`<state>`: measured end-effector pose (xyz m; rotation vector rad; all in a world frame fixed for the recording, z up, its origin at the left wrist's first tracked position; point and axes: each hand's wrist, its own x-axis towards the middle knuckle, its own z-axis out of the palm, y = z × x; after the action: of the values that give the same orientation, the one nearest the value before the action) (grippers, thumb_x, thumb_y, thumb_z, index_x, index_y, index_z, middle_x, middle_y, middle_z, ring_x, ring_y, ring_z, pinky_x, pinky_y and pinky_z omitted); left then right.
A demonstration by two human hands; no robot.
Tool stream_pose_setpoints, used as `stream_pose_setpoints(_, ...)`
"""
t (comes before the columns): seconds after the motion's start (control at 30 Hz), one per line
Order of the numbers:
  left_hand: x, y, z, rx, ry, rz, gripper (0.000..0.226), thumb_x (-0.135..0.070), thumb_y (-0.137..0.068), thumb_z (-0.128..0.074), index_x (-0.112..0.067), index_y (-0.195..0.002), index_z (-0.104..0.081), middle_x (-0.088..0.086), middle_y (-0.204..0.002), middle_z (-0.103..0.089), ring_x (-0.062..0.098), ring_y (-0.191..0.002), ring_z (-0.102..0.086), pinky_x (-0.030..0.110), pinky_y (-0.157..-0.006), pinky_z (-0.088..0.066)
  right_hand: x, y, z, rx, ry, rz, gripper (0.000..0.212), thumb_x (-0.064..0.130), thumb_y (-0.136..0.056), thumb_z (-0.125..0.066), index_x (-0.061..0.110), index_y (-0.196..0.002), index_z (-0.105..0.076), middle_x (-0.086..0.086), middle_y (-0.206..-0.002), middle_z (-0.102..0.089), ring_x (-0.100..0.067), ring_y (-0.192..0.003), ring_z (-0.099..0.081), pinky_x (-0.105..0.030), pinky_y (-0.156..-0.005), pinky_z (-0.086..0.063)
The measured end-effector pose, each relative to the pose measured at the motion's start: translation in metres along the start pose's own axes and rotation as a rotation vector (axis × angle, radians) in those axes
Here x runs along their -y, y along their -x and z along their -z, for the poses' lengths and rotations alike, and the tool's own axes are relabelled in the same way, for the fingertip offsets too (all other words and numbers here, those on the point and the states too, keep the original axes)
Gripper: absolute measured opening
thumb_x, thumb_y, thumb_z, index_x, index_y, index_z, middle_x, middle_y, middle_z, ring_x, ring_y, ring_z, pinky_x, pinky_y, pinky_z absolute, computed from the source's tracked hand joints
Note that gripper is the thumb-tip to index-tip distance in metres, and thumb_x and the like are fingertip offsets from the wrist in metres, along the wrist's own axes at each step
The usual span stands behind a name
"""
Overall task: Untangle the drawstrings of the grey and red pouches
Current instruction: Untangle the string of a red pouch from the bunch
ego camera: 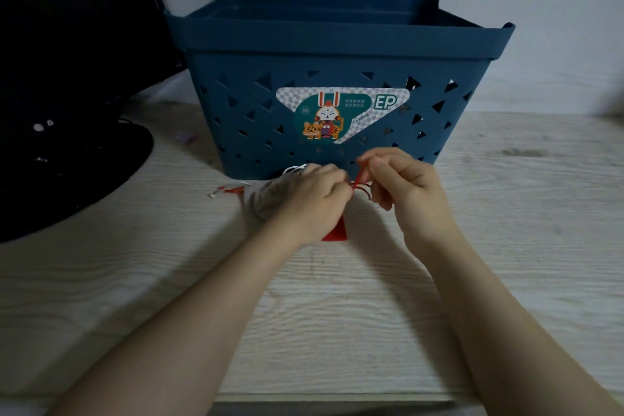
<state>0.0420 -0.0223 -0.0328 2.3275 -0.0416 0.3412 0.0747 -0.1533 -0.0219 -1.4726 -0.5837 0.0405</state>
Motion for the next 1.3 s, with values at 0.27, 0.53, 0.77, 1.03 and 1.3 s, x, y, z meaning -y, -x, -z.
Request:
stream_pose_setpoints(0.27, 0.004, 0.001, 0.0, 0.043, 0.245, 0.01, 0.047, -0.046, -0.079, -0.041, -0.006, -0.088, -0.065, 0.006, -0.085, -0.067, 0.022, -0.087, -0.06, 0.04, -0.082, -0.046, -0.004, 0.002, -0.001, 0.067, 0.155, 0.012, 0.013, 0.024, -0.085, -0.066, 0.018, -0.073, -0.061, 0.013, -0.061, -0.058, -0.001, -0.05, -0.046, -0.013, -0.051, -0.034)
stream_pose_setpoints(0.53, -0.003, 0.006, 0.008, -0.049, 0.392, 0.125, 0.029, -0.034, -0.08, -0.05, -0.021, -0.054, -0.048, 0.004, -0.06, -0.044, 0.015, -0.061, -0.043, 0.032, -0.064, -0.033, -0.003, 0.003, 0.003, 0.088, 0.335, 0.112, 0.024, 0.008, -0.085, -0.065, 0.03, -0.076, -0.067, 0.018, -0.067, -0.065, -0.001, -0.06, -0.056, -0.025, -0.063, -0.047)
stream_pose_setpoints(0.77, 0.001, 0.003, 0.005, -0.161, 0.42, 0.133, 0.032, -0.02, -0.09, -0.057, -0.007, -0.061, -0.06, 0.001, -0.067, -0.05, 0.012, -0.068, -0.049, 0.031, -0.071, -0.037, -0.003, 0.001, 0.002, 0.02, 0.325, 0.014, 0.019, 0.007, -0.083, -0.066, 0.02, -0.07, -0.066, 0.007, -0.06, -0.064, -0.01, -0.053, -0.056, -0.033, -0.058, -0.052)
stream_pose_setpoints(1.03, -0.002, 0.002, 0.005, -0.173, 0.832, 0.229, 0.024, -0.01, -0.086, -0.059, -0.015, -0.064, -0.066, 0.009, -0.065, -0.059, 0.022, -0.071, -0.053, 0.038, -0.075, -0.041, 0.009, 0.004, -0.005, 0.052, -0.236, -0.3, 0.011, -0.002, -0.093, -0.046, 0.005, -0.094, -0.055, -0.01, -0.062, -0.055, -0.011, -0.045, -0.053, -0.02, -0.046, -0.05)
stream_pose_setpoints(1.3, -0.008, 0.005, 0.01, -0.2, 0.658, -0.05, 0.013, -0.025, -0.079, -0.057, -0.028, -0.07, -0.067, -0.013, -0.092, -0.053, 0.005, -0.099, -0.051, 0.027, -0.098, -0.038, 0.011, 0.007, -0.002, 0.116, 0.045, -0.143, 0.017, 0.012, -0.093, -0.052, 0.022, -0.094, -0.065, 0.003, -0.044, -0.049, -0.007, -0.034, -0.035, -0.015, -0.034, -0.028)
